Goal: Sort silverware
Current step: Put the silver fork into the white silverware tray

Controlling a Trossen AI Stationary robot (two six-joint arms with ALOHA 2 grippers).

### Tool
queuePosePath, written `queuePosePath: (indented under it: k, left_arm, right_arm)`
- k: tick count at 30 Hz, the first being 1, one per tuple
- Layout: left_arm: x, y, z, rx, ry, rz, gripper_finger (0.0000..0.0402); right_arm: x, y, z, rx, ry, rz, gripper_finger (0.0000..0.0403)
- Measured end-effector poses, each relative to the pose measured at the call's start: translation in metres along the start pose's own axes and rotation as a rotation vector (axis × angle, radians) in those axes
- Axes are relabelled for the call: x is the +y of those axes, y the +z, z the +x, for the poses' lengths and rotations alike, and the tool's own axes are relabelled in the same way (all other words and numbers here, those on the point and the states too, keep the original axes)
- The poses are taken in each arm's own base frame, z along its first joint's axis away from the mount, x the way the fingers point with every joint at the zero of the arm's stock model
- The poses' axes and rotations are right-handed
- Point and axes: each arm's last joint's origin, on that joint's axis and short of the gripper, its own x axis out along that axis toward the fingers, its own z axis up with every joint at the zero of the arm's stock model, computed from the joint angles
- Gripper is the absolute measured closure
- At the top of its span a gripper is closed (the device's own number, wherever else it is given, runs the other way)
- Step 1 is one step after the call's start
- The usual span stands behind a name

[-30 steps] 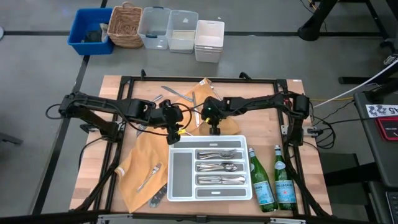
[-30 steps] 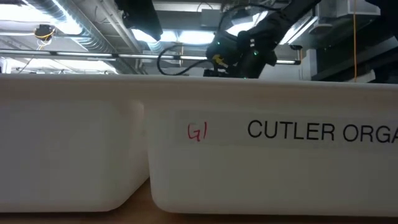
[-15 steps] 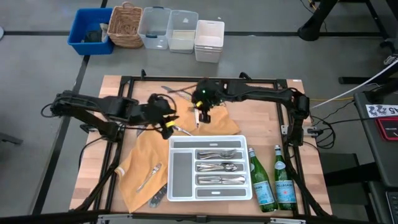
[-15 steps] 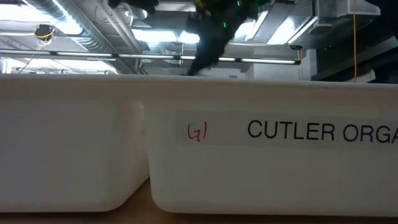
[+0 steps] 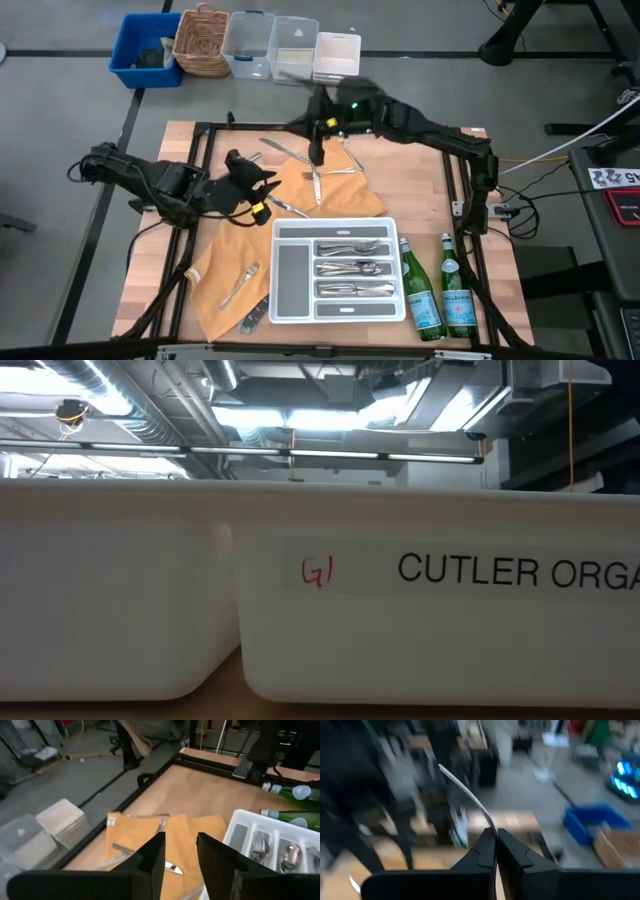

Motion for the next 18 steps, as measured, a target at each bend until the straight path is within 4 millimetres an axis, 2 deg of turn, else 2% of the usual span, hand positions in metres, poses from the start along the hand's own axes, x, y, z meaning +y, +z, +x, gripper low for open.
queuePosePath:
  k: [4, 8, 13, 18]
  left_arm:
    - [0.003, 0.008, 0.006, -0.044, 0.019, 0.042, 0.0300]
    - [0.009, 0.020, 0.013, -0.109, 0.046, 0.075, 0.0300]
    - [0.016, 0.036, 0.020, -0.205, 0.086, 0.108, 0.0293]
    - [0.022, 0.051, 0.022, -0.304, 0.122, 0.116, 0.0252]
  right_arm:
    - [0.003, 0.029, -0.011, -0.195, 0.090, -0.019, 0.0390]
    - [0.006, 0.046, -0.020, -0.308, 0.160, -0.041, 0.0390]
    - [0.008, 0.053, -0.024, -0.383, 0.239, -0.031, 0.0389]
    - [0.008, 0.054, -0.024, -0.383, 0.253, -0.028, 0.0389]
